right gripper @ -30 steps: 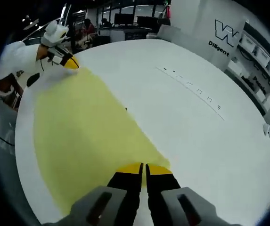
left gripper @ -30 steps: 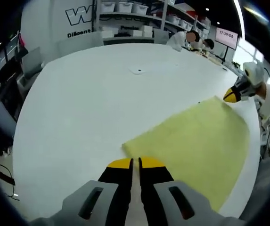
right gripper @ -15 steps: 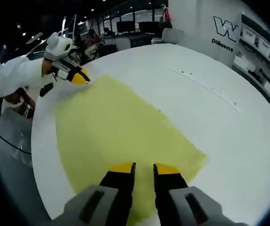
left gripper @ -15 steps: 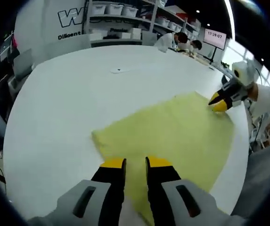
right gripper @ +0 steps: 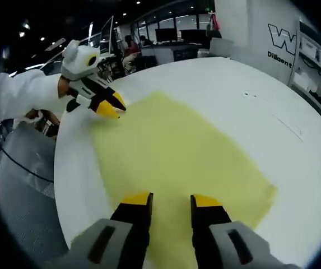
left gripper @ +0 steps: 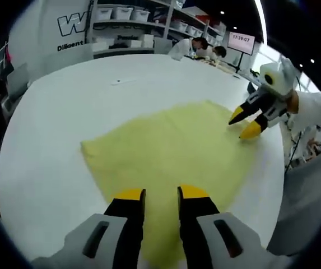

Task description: Fold the garment on the visible template until the final outline fits inside the template.

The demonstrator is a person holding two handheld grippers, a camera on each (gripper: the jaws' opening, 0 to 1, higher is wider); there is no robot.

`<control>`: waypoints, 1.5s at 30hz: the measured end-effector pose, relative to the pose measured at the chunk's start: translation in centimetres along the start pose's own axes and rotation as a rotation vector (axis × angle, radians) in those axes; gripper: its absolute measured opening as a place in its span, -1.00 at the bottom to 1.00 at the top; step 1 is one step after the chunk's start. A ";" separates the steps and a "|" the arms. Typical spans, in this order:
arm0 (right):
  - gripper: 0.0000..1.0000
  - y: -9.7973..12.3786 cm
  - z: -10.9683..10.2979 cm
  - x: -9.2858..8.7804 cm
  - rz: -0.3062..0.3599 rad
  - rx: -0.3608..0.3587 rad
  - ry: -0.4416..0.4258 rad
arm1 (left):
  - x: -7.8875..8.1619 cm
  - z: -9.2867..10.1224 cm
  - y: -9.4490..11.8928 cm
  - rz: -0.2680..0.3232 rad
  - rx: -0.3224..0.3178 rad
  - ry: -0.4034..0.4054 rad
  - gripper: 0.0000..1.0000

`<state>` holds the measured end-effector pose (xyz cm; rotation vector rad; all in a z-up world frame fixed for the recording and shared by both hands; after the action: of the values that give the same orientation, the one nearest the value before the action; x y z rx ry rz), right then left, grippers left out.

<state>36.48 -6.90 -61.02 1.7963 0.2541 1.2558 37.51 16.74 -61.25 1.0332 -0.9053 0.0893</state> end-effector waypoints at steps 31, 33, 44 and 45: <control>0.01 1.1 -0.2 -5.1 -0.042 -0.103 0.014 | -4.3 1.7 1.0 -0.042 0.085 -0.136 -0.22; 0.01 1.4 -0.2 -5.4 -0.035 -0.101 0.009 | -4.4 1.6 1.1 -0.040 0.087 -0.131 -0.23; 0.01 3.1 -0.1 -7.6 -0.035 -0.102 -0.009 | -5.1 1.1 1.9 -0.050 0.090 -0.109 -0.23; 0.01 3.2 -0.1 -7.8 -0.031 -0.104 -0.018 | -5.1 1.1 1.9 -0.052 0.091 -0.106 -0.23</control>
<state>31.79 -13.39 -63.59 1.7075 0.2022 1.2086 32.59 18.64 -63.19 1.1536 -0.9772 0.0328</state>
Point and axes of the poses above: the point that each gripper's makers call its tool centre point, and the gripper's own axes: y roughly backward along the fingers, z roughly to its right, x roughly out of its top, the point moved 5 cm from there along y, roughly backward along the fingers, and after that the axes turned 2 degrees about y, right-handed, at the moved point
